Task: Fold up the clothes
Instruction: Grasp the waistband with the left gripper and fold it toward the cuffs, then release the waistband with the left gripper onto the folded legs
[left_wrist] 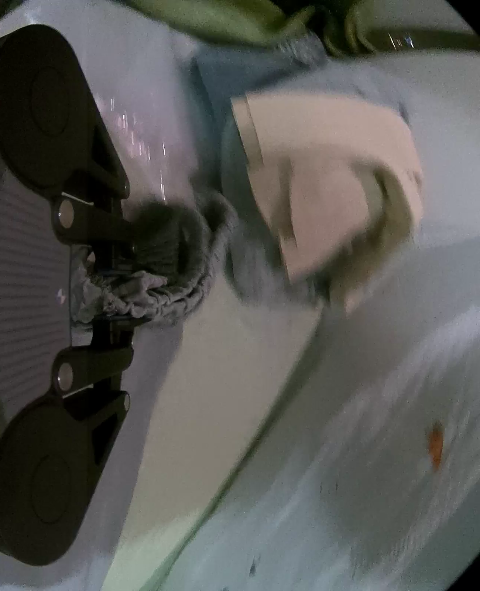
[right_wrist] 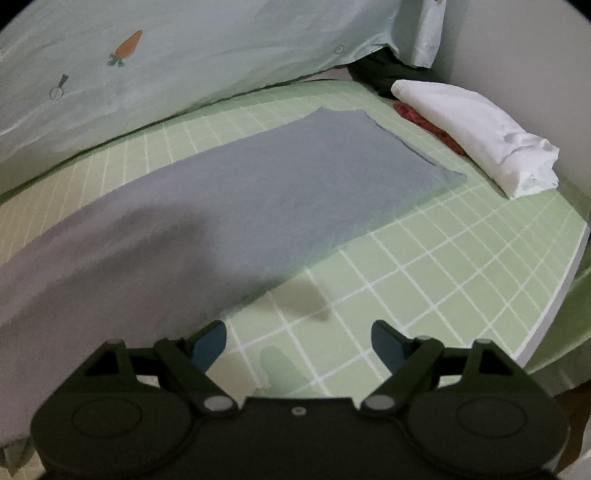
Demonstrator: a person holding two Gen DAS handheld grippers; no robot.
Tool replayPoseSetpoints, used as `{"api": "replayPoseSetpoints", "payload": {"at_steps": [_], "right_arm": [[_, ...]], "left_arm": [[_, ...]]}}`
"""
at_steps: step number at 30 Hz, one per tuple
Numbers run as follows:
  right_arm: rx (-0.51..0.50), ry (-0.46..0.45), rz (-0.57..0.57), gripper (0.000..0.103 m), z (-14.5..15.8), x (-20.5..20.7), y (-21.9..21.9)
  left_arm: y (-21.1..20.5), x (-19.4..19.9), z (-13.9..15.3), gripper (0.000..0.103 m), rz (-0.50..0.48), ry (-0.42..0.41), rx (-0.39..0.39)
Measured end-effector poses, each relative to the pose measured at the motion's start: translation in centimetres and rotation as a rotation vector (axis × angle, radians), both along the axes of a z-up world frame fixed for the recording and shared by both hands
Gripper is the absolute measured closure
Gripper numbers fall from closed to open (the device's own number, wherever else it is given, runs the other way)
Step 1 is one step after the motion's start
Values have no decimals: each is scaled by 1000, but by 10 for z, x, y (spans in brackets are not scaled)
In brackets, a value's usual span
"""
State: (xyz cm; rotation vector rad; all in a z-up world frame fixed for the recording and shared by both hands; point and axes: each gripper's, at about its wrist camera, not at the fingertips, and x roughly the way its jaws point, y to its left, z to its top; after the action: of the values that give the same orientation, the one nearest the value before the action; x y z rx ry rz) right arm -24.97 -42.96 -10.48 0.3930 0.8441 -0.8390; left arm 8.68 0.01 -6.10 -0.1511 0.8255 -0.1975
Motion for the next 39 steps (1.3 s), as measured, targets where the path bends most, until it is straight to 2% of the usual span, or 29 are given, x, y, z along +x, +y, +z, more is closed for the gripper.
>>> {"api": "replayPoseSetpoints", "payload": {"at_steps": [7,12,18,20,22,23,25,28,32,35,37,39], "right_arm": [[-24,3,69,17,8,-4,-27],[-44,24,96,17,11,-22,-59],[-53,45,101,17,12,-42,-111],[-43,47,101,17,9,-45,-124],[-29,47,101,17,7,-46,-136],[-22,47,102,17,5,-47,-142],[-8,47,102,17,3,-48,-154],[12,35,106,17,0,-44,-167],[31,8,128,17,-4,-29,-164],[48,-2,144,17,-8,-17,-157],[58,-6,152,17,-11,-10,-150],[64,-7,158,17,-13,-4,-142]], "left_arm": [[-105,-42,27,84,-205,-69,-24],[-193,-78,11,84,-326,-9,-45],[-239,-100,-20,79,-315,85,1],[-254,-108,-30,74,-312,117,17],[-270,-115,-41,59,-308,148,32],[-277,-119,-46,57,-306,163,40],[-275,-120,-35,51,-301,164,19],[-264,-124,-13,42,-310,120,-10],[-240,-127,15,39,-293,61,-48],[-224,-117,20,38,-233,50,-12],[-215,-104,13,38,-189,92,36],[-208,-94,6,38,-167,121,35]]}}
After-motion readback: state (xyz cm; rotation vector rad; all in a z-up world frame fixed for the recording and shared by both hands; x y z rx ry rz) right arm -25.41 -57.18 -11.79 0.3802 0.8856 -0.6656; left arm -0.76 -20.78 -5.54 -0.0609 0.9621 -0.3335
